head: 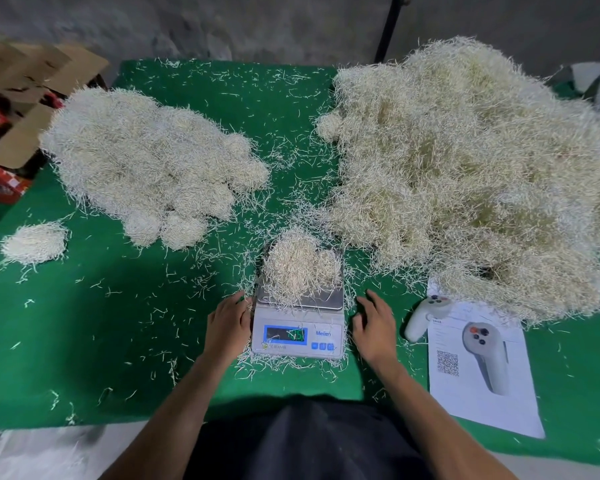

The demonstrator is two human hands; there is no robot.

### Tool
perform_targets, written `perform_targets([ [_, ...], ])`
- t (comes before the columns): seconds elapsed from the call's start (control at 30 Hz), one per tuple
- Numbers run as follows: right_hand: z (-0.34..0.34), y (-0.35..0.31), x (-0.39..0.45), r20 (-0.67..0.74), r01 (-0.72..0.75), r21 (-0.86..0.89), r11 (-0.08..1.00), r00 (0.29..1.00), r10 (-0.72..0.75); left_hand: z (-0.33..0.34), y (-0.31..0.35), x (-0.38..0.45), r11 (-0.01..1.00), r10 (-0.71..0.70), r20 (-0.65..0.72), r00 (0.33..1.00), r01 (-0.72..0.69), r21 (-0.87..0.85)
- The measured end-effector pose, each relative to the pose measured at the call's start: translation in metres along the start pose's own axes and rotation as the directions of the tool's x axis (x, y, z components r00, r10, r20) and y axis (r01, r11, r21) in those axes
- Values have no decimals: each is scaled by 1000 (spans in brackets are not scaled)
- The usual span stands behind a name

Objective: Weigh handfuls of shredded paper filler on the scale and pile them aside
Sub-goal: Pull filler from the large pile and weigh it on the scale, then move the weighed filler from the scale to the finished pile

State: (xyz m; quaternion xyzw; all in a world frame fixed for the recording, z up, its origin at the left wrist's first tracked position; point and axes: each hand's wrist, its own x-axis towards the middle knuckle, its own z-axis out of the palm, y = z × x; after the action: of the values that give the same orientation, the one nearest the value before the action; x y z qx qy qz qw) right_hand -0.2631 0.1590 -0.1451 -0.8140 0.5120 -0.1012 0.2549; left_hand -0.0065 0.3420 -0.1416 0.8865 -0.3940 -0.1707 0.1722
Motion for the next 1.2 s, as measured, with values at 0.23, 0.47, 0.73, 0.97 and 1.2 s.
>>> perform_targets([
  [0.23, -39, -64, 38, -153, 163, 273, 948, 980, -125, -45, 66, 25, 882, 8, -166, 986, -85, -463],
  [0.47, -30, -159, 49, 159, -71, 721, 689, 985, -66, -67, 152, 33, 560, -44, 199, 979, 189, -806],
  [0.73, -43, -201, 66, -31, -138, 867, 479, 945, 327, -79, 173, 20, -90, -168, 528, 832, 520, -849],
  [0.97, -41, -234, 25, -101, 280, 674, 684, 952, -289, -127, 135, 57, -92, -343, 353, 870, 343, -935],
  [1.2, -67, -260, 67, -39, 216, 687, 694, 964, -262, -159, 160, 32, -139, -139, 357, 924, 339, -931],
])
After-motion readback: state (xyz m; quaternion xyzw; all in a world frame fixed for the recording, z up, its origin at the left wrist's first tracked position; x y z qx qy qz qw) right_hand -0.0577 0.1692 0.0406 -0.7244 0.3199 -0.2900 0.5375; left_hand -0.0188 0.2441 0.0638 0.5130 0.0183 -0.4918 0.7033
